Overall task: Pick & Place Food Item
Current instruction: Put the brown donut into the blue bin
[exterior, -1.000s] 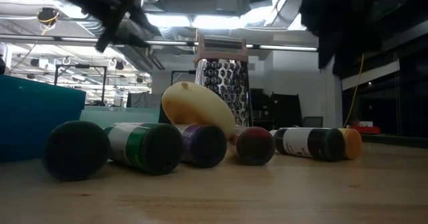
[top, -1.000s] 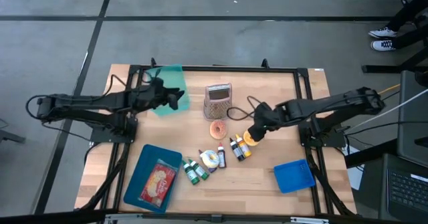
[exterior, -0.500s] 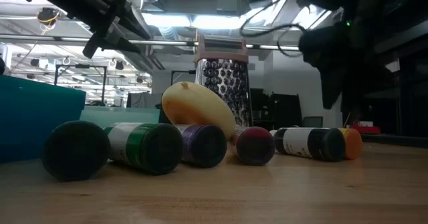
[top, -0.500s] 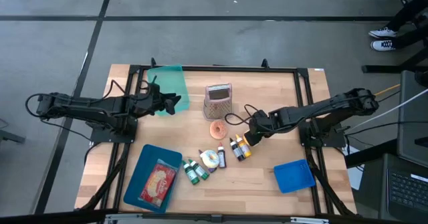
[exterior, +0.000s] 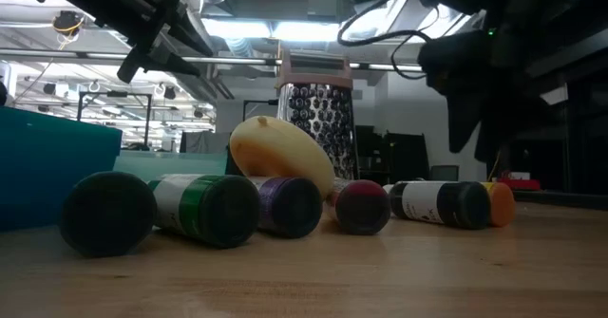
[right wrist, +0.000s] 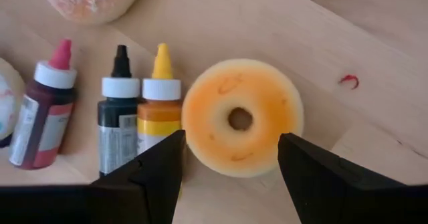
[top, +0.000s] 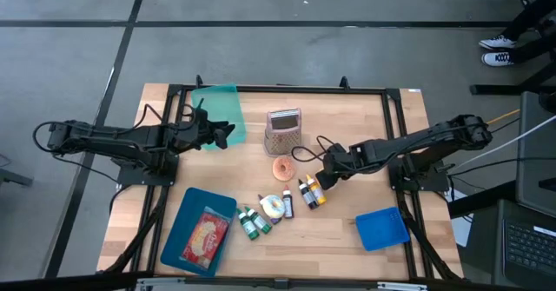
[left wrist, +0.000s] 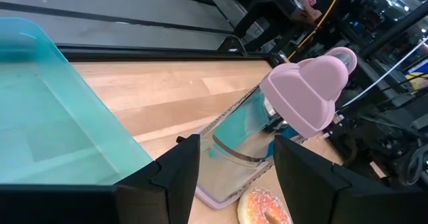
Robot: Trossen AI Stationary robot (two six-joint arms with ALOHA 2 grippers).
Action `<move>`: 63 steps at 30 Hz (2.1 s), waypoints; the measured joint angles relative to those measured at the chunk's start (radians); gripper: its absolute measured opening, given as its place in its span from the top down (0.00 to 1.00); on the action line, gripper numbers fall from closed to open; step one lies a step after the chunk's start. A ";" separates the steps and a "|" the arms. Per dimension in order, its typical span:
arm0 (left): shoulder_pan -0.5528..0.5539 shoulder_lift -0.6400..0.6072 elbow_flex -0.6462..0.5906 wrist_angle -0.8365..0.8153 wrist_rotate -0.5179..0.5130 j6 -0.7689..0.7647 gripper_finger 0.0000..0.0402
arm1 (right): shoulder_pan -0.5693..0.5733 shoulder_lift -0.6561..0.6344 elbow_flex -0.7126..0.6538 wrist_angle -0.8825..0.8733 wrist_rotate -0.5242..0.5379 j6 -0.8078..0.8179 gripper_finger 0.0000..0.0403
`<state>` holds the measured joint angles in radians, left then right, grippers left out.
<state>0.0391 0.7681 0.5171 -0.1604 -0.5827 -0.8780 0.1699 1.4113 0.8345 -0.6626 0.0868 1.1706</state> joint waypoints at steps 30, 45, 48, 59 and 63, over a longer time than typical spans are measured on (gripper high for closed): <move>0.000 0.000 0.000 0.000 0.087 0.016 0.54 | -0.059 0.295 0.119 0.492 0.042 0.285 0.42; 0.002 0.000 0.000 0.000 0.106 0.016 0.54 | -0.071 0.375 0.162 0.464 0.057 0.314 0.41; 0.002 0.000 0.000 0.001 0.106 0.007 0.54 | -0.073 0.375 0.162 0.461 0.089 0.330 0.41; 0.002 0.000 0.000 0.003 0.115 0.001 0.54 | -0.092 0.379 0.162 0.461 0.118 0.337 0.41; 0.002 0.000 0.000 0.003 0.122 0.001 0.54 | -0.092 0.405 0.161 0.467 0.117 0.342 0.41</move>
<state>0.0410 0.7681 0.5175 -0.1574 -0.4611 -0.8771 0.0784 1.8164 0.9955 -0.1955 0.2033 1.5127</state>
